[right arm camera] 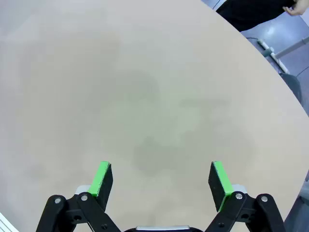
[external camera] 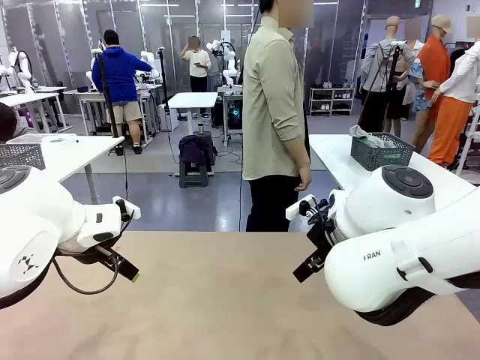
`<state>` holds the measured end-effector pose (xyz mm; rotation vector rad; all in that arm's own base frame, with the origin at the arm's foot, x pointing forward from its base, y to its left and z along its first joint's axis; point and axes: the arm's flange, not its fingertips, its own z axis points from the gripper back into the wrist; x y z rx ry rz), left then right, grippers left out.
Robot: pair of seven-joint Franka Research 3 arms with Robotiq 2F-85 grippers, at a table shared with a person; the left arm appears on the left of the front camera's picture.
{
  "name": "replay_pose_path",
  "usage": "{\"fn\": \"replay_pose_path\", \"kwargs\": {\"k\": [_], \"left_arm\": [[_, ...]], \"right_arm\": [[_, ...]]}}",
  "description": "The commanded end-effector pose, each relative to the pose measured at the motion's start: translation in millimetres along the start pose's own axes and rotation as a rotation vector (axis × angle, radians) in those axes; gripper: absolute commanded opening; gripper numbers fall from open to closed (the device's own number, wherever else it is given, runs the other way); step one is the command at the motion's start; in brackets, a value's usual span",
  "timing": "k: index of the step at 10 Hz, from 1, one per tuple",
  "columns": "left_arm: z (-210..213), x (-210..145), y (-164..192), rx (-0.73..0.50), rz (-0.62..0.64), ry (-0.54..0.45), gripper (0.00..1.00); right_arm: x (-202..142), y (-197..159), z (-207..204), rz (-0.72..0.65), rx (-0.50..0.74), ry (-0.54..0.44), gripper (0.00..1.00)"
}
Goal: Fold the towels and place them in the basket.
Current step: When a person lays out a Towel with hook on the table, fold it in half twice.
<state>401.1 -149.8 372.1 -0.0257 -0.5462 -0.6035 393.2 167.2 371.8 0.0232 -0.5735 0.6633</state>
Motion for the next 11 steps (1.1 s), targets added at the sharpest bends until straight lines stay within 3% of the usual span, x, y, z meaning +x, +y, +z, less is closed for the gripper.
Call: {"fn": "replay_pose_path", "kwargs": {"k": [1,11], "left_arm": [[0.0,0.1,-0.2,0.0,0.0,0.0,1.0],[0.0,0.1,-0.2,0.0,0.0,0.0,1.0]], "right_arm": [[0.0,0.0,0.0,0.0,0.0,0.0,1.0],[0.0,0.0,0.0,0.0,0.0,0.0,1.0]]}}
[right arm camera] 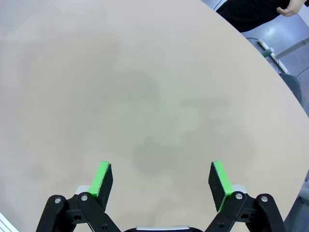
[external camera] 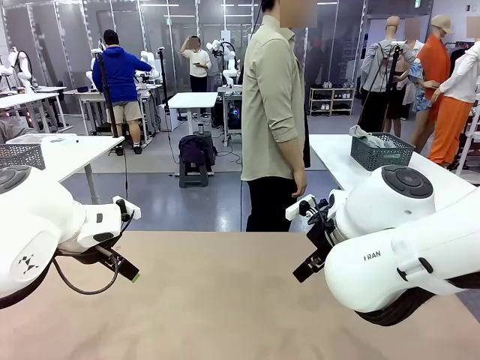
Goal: Fold the towels and place them in the basket.
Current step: When a person lays out a Towel with hook on the table, fold it in half twice.
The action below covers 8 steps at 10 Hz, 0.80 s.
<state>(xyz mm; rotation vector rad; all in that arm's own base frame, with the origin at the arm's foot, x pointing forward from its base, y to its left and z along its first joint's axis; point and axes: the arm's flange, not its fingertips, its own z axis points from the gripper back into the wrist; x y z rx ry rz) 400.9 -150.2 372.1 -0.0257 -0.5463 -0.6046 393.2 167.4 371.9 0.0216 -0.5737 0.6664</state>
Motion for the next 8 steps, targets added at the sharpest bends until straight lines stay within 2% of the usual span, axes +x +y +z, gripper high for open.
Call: {"fn": "replay_pose_path", "kwargs": {"k": [1,4,6,8], "left_arm": [[0,0,0,0.0,0.001,0.0,1.0],[0,0,0,0.0,0.0,0.0,1.0],[12,11,2,0.073,-0.048,-0.009,1.0],[41,26,9,0.066,-0.08,-0.02,1.0]], "right_arm": [[0,0,0,-0.003,0.001,0.0,1.0],[0,0,0,0.0,0.0,0.0,1.0],[-3,-21,32,-0.021,0.0,-0.044,1.0],[-9,-37,67,-0.037,0.017,-0.05,1.0]]}}
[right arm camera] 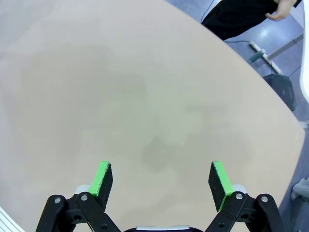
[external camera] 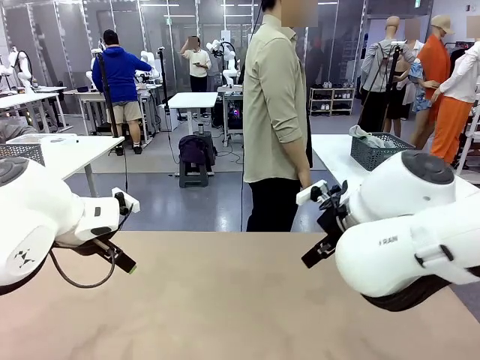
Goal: Fold the towels and place them in the basket.
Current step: When a person lays out a Towel with hook on the table, fold it in half twice.
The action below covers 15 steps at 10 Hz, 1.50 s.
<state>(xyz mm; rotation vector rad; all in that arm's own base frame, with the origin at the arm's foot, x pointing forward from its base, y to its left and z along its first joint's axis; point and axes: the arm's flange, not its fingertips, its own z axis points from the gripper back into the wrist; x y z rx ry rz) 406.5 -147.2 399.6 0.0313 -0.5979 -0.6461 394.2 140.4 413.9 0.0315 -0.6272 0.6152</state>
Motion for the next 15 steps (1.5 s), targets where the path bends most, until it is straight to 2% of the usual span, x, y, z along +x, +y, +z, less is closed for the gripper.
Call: {"fn": "replay_pose_path", "kwargs": {"k": [1,2,5,7,9,12,15], "left_arm": [[43,23,6,0.008,-0.036,0.002,1.0],[73,36,8,-0.007,-0.028,-0.007,1.0],[167,57,23,-0.107,0.022,-0.031,1.0],[221,59,35,-0.121,-0.011,-0.04,1.0],[266,46,57,-0.122,-0.095,-0.064,1.0],[279,6,96,-0.233,-0.122,-0.096,1.0],[283,-33,119,-0.301,-0.091,-0.164,1.0]], "right_arm": [[-17,-19,50,-0.013,0.053,-0.01,1.0],[-20,-27,78,-0.022,0.07,-0.03,1.0],[-36,-39,164,-0.107,0.099,0.028,1.0],[-48,-45,218,-0.101,0.045,0.014,1.0],[-56,-43,273,-0.106,0.049,0.009,1.0],[-60,-43,311,-0.117,0.053,-0.014,1.0],[-57,-48,319,-0.12,0.073,-0.034,1.0]]}}
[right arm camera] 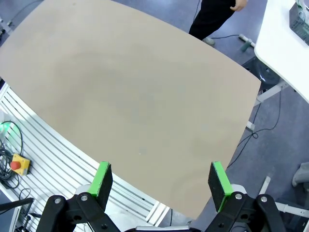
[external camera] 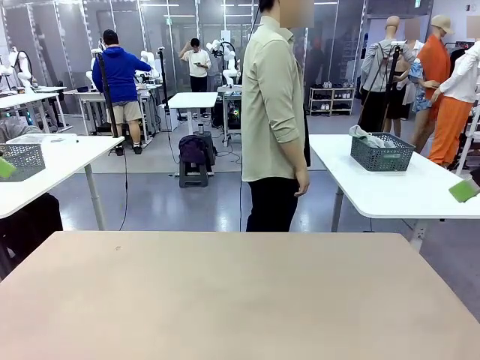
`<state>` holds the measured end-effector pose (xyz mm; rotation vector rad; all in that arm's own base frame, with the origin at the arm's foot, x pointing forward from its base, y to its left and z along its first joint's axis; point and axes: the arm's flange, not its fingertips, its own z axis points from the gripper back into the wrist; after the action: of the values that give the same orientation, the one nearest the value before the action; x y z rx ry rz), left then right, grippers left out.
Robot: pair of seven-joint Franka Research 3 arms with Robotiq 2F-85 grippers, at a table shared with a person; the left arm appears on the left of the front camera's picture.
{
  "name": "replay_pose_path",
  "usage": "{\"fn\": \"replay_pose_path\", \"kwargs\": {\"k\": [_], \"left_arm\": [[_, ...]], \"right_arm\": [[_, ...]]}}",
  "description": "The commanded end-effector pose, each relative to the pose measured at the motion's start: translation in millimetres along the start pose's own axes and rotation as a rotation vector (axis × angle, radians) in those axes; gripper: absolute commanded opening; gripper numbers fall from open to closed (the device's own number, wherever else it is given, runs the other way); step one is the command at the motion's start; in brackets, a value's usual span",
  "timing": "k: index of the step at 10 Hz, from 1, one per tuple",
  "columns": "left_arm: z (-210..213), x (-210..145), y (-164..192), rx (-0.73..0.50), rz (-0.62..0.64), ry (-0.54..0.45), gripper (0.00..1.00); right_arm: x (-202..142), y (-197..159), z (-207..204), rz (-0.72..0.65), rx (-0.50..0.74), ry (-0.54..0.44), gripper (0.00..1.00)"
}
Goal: Fold the towels and place them in the basket.
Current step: When a person lays out a Towel with hook on the table, fold it in half twice.
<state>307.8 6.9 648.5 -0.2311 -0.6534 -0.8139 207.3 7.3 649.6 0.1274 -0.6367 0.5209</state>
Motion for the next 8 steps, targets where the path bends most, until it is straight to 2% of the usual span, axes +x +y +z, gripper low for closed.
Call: {"fn": "replay_pose_path", "kwargs": {"k": [1,4,5,8], "left_arm": [[-3,-14,-1,-0.059,0.0,-0.034,1.0],[-11,-1,-10,-0.041,-0.033,-0.015,1.0],[-5,-12,-1,-0.044,0.008,-0.027,1.0],[-5,-12,-1,-0.044,0.008,-0.027,1.0]], "right_arm": [[3,-5,-2,-0.003,0.031,-0.005,1.0],[7,-8,-10,-0.004,0.031,-0.006,1.0],[3,-2,-4,-0.009,0.015,0.005,1.0],[3,-2,-4,-0.009,0.015,0.005,1.0]]}}
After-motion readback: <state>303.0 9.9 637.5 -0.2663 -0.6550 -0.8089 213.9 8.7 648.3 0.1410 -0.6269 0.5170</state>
